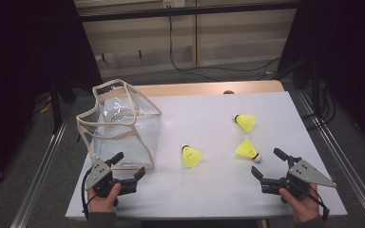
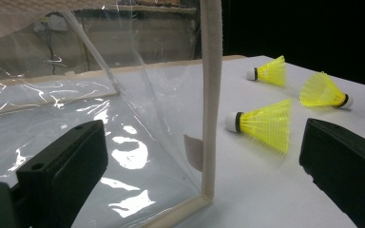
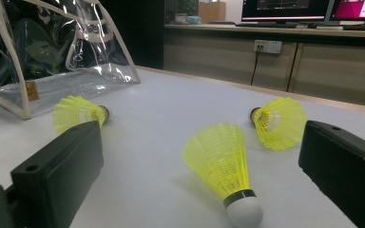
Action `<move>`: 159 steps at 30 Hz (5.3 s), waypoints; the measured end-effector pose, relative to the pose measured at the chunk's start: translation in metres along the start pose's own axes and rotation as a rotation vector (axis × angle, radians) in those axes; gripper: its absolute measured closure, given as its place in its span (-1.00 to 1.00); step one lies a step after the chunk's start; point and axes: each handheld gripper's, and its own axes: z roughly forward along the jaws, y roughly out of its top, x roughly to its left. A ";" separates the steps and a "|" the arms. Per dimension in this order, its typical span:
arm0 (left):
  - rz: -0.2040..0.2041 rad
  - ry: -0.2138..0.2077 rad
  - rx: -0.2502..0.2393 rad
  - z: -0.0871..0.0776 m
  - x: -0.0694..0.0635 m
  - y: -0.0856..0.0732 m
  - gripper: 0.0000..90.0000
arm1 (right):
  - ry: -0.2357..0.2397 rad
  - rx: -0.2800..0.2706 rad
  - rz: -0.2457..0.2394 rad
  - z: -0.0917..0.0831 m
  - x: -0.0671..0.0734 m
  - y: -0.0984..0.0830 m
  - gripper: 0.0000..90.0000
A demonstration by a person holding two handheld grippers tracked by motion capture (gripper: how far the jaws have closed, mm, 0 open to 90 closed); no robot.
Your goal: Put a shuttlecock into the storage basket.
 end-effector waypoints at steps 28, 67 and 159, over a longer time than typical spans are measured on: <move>0.018 -0.089 0.023 0.012 -0.017 0.004 -0.96 | 0.006 -0.004 0.003 0.000 0.000 0.000 -0.98; 0.018 -0.206 0.061 0.032 -0.043 0.006 -0.96 | 0.013 -0.004 0.002 0.001 0.000 0.000 -0.98; 0.048 -0.219 0.232 0.091 -0.082 0.007 -0.88 | 0.015 -0.003 -0.003 0.002 0.000 0.000 -0.98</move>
